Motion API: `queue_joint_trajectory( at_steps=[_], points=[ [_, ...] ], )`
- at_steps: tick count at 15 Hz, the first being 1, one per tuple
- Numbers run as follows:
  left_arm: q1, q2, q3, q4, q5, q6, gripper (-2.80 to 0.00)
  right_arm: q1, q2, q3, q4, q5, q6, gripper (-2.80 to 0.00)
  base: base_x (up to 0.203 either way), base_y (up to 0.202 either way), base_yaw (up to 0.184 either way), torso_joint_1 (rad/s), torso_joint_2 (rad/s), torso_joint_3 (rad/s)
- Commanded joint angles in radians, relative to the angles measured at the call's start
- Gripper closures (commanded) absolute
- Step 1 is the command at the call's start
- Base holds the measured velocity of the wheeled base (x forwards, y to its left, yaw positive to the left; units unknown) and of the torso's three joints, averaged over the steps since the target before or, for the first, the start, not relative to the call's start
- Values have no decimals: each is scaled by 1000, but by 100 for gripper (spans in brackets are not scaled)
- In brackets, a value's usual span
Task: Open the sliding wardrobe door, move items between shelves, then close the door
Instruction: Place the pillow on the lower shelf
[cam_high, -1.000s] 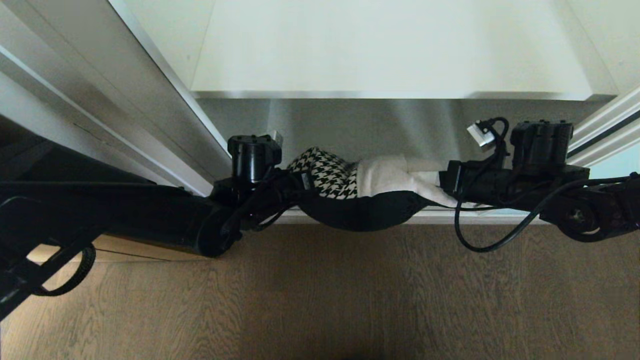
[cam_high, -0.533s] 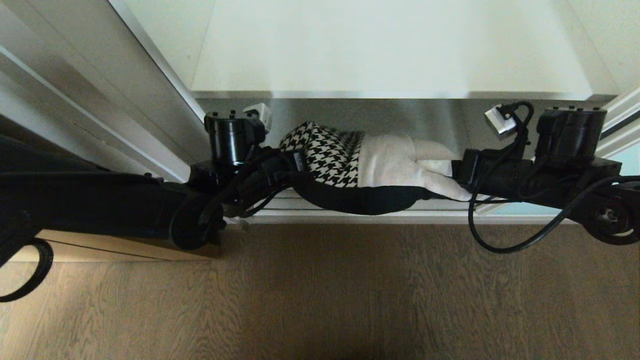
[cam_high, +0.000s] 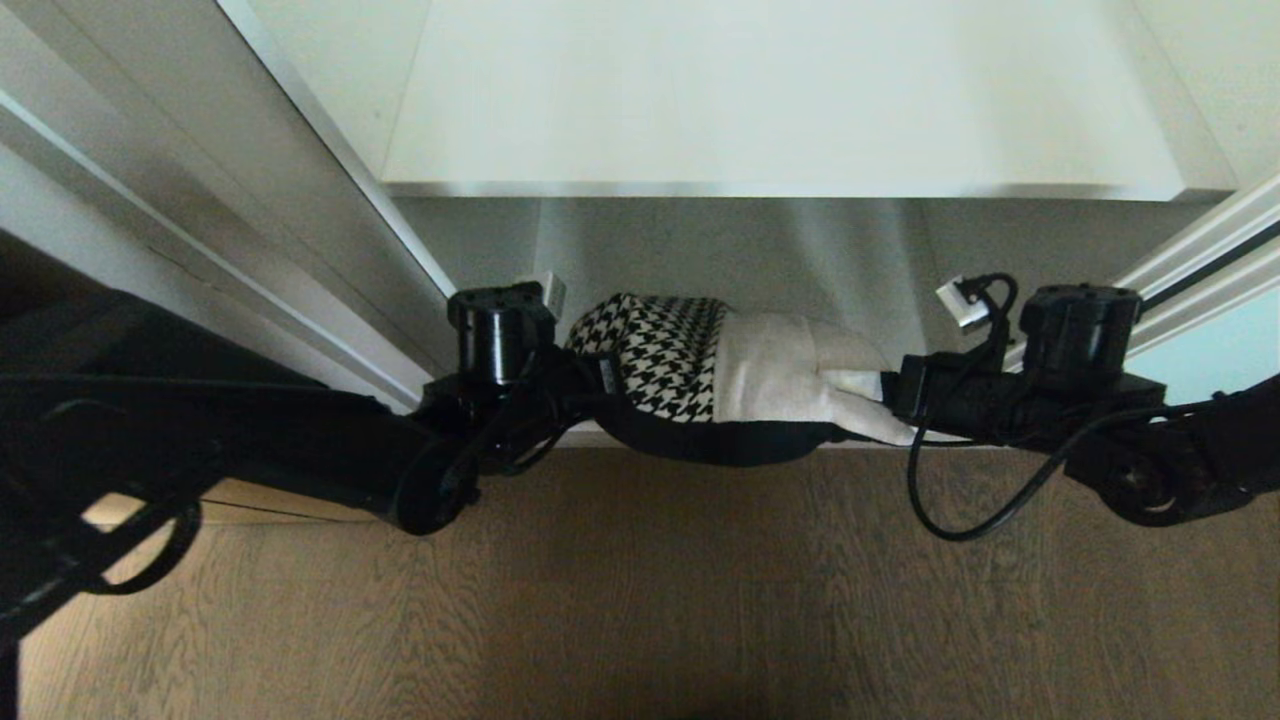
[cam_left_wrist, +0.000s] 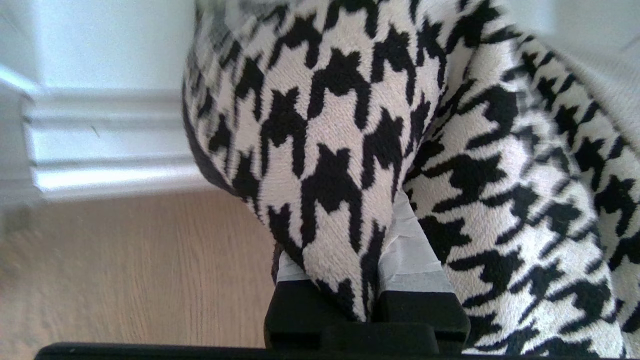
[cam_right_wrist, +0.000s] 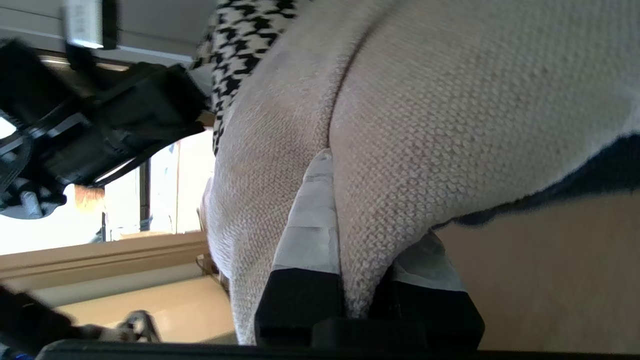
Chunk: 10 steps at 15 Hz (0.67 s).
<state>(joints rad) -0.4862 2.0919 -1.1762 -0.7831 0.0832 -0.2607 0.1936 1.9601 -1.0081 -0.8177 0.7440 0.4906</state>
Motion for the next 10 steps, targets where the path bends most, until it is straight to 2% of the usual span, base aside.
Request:
queue_joint_trajectory(
  at_steps=[1, 3, 6, 10],
  points=[
    [10, 167, -11, -42, 3, 3, 0, -18, 170, -23, -13, 5, 4, 0, 0, 0, 0, 0, 0, 0],
    [35, 229, -36, -69, 3, 13, 0, -37, 222, -40, -16, 6, 3, 0, 0, 0, 0, 0, 0, 0],
    [43, 300, -75, -11, 4, 12, 0, -43, 269, -41, 4, -20, 3, 0, 0, 0, 0, 0, 0, 0],
    [49, 398, -137, 0, 8, 27, 0, -64, 304, -96, 6, -46, 12, 0, 0, 0, 0, 0, 0, 0]
  ],
)
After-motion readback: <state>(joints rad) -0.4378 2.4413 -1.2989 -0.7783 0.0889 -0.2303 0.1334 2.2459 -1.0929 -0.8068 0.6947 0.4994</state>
